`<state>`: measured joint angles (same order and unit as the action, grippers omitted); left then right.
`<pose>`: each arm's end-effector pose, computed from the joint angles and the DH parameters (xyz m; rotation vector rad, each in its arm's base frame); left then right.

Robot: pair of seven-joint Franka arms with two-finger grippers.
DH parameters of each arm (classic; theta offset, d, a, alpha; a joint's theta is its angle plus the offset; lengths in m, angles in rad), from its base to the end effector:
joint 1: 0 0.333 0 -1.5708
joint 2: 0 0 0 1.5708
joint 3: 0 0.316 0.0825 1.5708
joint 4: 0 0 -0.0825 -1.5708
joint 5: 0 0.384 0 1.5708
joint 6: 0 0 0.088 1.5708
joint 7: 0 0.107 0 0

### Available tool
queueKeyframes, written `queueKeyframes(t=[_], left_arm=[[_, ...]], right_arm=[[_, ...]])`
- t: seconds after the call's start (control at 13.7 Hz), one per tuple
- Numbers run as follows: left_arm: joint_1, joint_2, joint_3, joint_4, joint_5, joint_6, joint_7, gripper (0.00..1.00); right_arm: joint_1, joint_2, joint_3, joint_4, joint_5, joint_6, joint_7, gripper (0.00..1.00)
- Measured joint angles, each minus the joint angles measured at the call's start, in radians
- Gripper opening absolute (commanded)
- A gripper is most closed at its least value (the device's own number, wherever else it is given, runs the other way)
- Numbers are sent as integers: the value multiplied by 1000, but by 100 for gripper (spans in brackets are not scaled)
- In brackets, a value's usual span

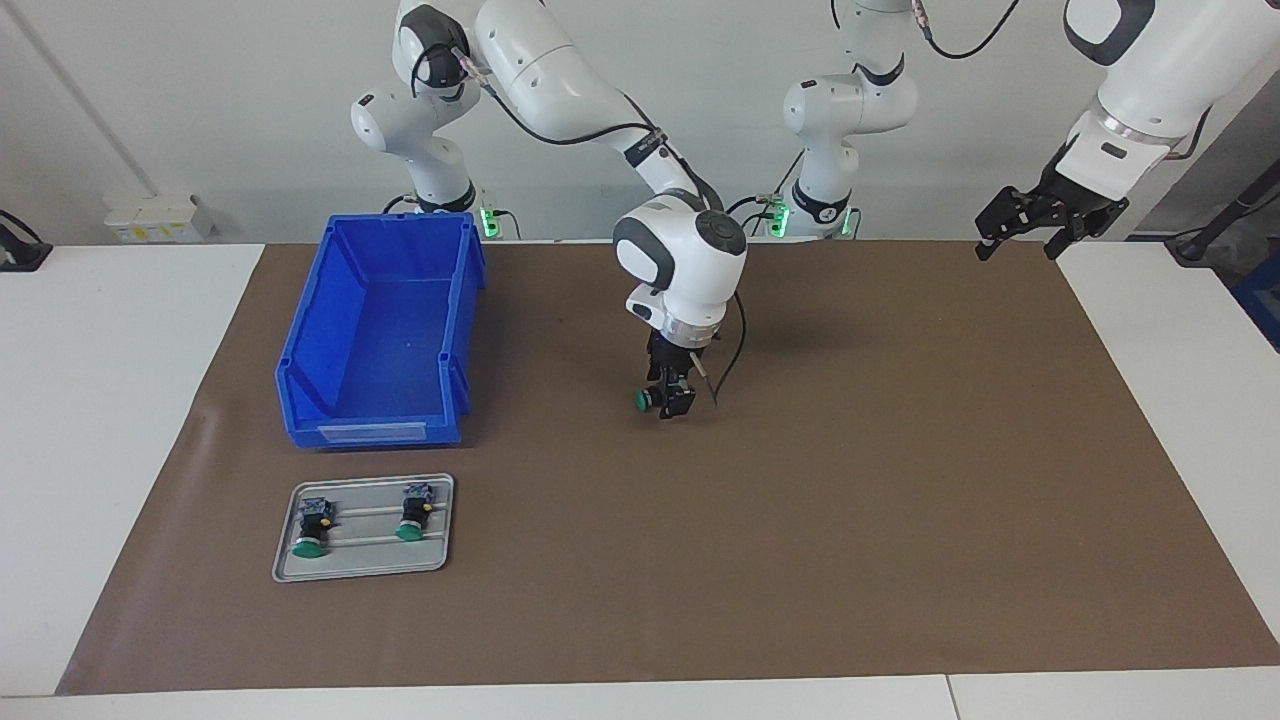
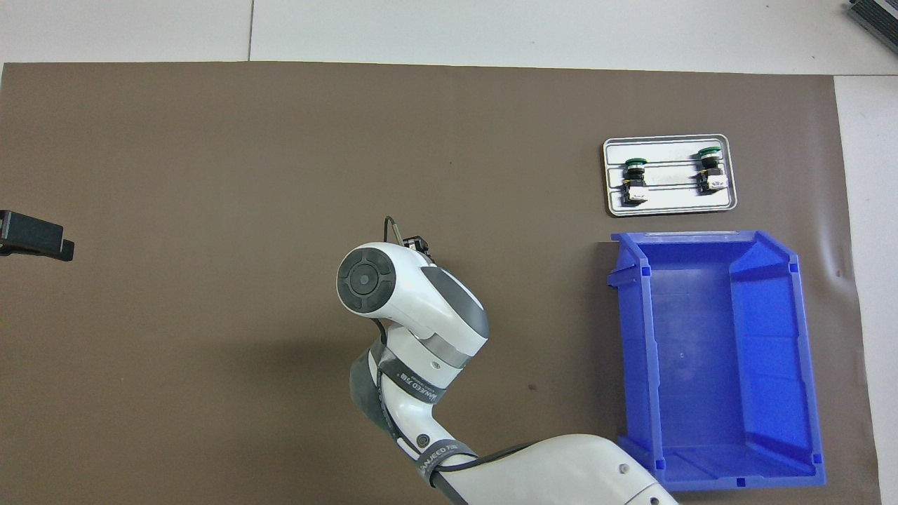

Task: Place and press button with both arms
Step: 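Set the button down with the right gripper while the left gripper approaches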

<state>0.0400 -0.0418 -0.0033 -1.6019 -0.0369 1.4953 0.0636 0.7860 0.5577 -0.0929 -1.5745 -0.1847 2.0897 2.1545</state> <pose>0.5330 0.0153 0.6264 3.0998 -0.0441 -0.0975 0.5311 0.4407 0.3147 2.3821 -1.9129 0.3059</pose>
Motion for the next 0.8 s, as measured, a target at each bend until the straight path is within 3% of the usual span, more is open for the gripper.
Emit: queueKeyframes(t=[0.36,0.8], left_arm=[[-11,0,-22,-3,0,16,41,100],[-135,-18,-37,-163,0,273,169,100]], right_arm=[[-177,-168,-6,0,27,-16,-401,100],[-425,-302,-9,-6,103,-108,-1108,100]])
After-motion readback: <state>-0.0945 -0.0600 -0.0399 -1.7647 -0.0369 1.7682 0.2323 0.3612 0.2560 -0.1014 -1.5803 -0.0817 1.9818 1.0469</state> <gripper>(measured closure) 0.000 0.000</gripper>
